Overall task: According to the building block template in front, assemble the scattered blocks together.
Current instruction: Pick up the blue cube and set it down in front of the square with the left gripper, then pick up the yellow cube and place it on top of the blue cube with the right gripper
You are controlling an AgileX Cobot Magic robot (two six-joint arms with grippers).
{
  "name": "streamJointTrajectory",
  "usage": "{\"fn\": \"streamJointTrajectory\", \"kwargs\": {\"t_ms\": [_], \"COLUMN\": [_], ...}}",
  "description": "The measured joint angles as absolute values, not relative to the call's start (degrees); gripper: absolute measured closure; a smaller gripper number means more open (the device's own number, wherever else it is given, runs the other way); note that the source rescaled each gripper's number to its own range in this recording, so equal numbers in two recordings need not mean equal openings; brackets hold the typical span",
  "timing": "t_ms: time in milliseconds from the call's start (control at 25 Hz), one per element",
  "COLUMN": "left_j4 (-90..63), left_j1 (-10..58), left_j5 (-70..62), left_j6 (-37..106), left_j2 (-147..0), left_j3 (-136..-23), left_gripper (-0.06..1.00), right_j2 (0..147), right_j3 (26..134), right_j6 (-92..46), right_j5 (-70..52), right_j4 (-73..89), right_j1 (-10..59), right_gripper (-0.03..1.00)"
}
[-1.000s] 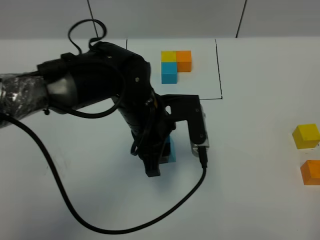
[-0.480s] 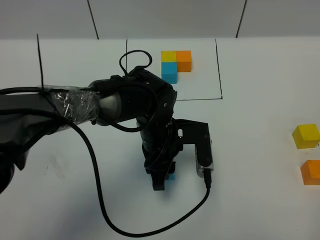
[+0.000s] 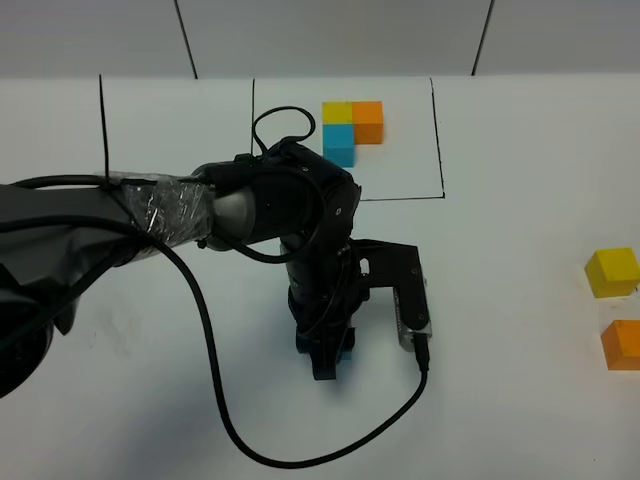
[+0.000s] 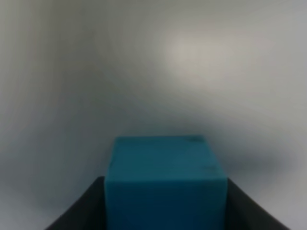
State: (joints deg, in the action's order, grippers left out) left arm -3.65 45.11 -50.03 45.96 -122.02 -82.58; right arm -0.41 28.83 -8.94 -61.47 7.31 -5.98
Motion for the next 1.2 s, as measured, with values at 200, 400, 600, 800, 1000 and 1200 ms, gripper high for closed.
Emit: {"fn": "streamJointTrajectory", "kwargs": {"t_ms": [200, 400, 600, 800, 1000, 1200], "left_j4": [-3.1, 4.6, 15.6, 27.4, 29.6, 29.5], "left_j1": [45.1, 45.1, 45.1, 41.7, 28.7, 13.1], "left_j5": [-64.7, -68.2, -68.4, -68.5, -68.5, -68.6], "left_j6": [39.5, 28.6, 21.4, 16.3, 10.9, 11.0], "left_j2": [-117.7, -108.4, -97.3, -87.4, -76.7, -66.0], "left_j3": [-90.5, -97.5, -97.8, -97.8, -97.9, -97.5], "left_gripper": [-0.01, -0.04, 0.10, 0.29, 0.39, 0.40], "right_j2": [-0.4, -0.4, -0.4, -0.4, -0.4, -0.4], "right_j3": [28.8, 28.8, 28.8, 28.8, 28.8, 28.8], "right_j6": [-8.9, -8.9, -8.9, -8.9, -8.9, -8.9], "right_j5": [-61.5, -61.5, -61.5, -61.5, -61.5, -61.5], "right_j4": [7.3, 7.3, 7.3, 7.3, 7.3, 7.3], "right_j1": [-6.0, -6.0, -6.0, -6.0, -6.0, -6.0], "right_gripper": [0.26, 0.26, 0.26, 0.26, 0.26, 0.26]}}
